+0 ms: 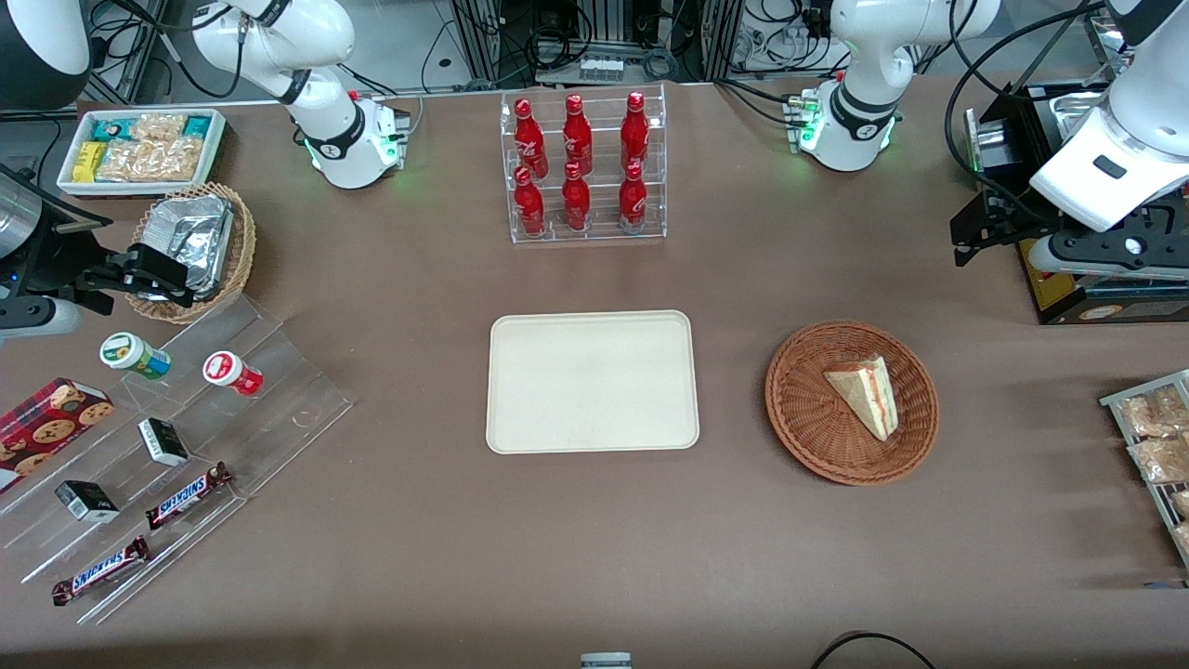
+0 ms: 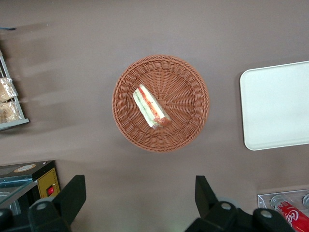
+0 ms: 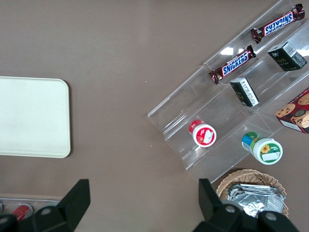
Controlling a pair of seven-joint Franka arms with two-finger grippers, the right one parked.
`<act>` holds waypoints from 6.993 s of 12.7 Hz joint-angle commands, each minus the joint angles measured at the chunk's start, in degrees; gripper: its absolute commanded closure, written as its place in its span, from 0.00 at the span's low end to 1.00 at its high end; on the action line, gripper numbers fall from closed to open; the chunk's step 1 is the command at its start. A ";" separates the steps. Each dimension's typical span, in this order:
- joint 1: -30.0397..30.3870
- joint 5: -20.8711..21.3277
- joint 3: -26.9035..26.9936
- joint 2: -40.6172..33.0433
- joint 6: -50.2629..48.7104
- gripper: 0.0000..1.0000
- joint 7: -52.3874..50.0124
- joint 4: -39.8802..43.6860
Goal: Place sandwich from basket to tray
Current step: 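Move the left gripper over the wicker basket above the wrapped sandwich, then lower the open left gripper and close it on the sandwich's crust edge, then lift the sandwich with the left gripper out of the basket, then carry the sandwich over the cream tray and lower it onto the tray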
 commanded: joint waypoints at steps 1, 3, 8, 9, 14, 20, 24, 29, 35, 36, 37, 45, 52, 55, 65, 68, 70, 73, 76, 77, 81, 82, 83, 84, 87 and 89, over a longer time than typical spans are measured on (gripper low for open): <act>0.08 0.67 0.16 -0.34 -0.88 0.00 -0.93 -0.11; 0.17 0.76 0.16 -0.25 -0.88 0.00 -0.93 -0.20; 0.26 0.06 1.66 -0.25 -0.09 0.00 -0.67 -3.36; 0.26 -0.03 1.66 -0.17 0.17 0.00 -0.66 -4.49; 0.17 0.24 1.66 -0.43 6.40 0.00 -0.84 -12.40; 0.26 -0.03 1.66 -0.25 14.49 0.00 -1.81 -19.44; 0.26 -0.03 1.66 -0.17 21.61 0.00 -4.09 -25.76; 0.52 -0.12 1.66 1.06 30.48 0.00 -6.36 -31.83; 0.52 -0.12 1.66 4.58 39.81 0.00 -18.04 -36.41; 0.52 -0.12 1.66 5.19 40.42 0.00 -19.37 -36.50; 0.52 -0.12 1.66 5.89 41.21 0.00 -21.04 -36.67; 0.52 -0.20 1.57 12.31 51.32 0.00 -27.21 -38.78; 0.35 -0.29 1.39 15.92 55.63 0.37 -37.56 -38.87; 0.35 -0.29 1.39 15.92 55.72 0.91 -41.44 -38.87; -0.27 0.59 1.39 5.30 34.75 1.00 -33.10 -30.80; -1.49 0.67 1.39 3.18 26.65 1.00 -29.94 -25.79; -2.72 0.50 1.31 2.39 26.10 1.00 -29.32 -25.07; -7.81 0.24 1.04 2.12 26.01 1.00 -26.77 -25.16; -11.67 0.24 -0.98 1.94 26.10 1.00 -25.63 -25.34; -13.61 0.15 -0.98 2.03 26.27 1.00 -25.71 -25.42; -20.30 -0.03 -0.89 4.22 28.55 1.00 -26.24 -25.42; -21.53 -0.12 -0.89 4.75 29.69 1.00 -26.07 -25.51; -21.89 -0.12 -0.89 5.28 30.40 1.00 -25.98 -25.51; -22.41 -0.12 -0.98 6.24 31.02 1.00 -25.98 -25.34; -22.86 -0.99 -2.55 10.71 34.26 1.00 -28.16 -23.68; -23.38 -0.47 -3.44 15.20 34.80 1.00 -31.59 -20.08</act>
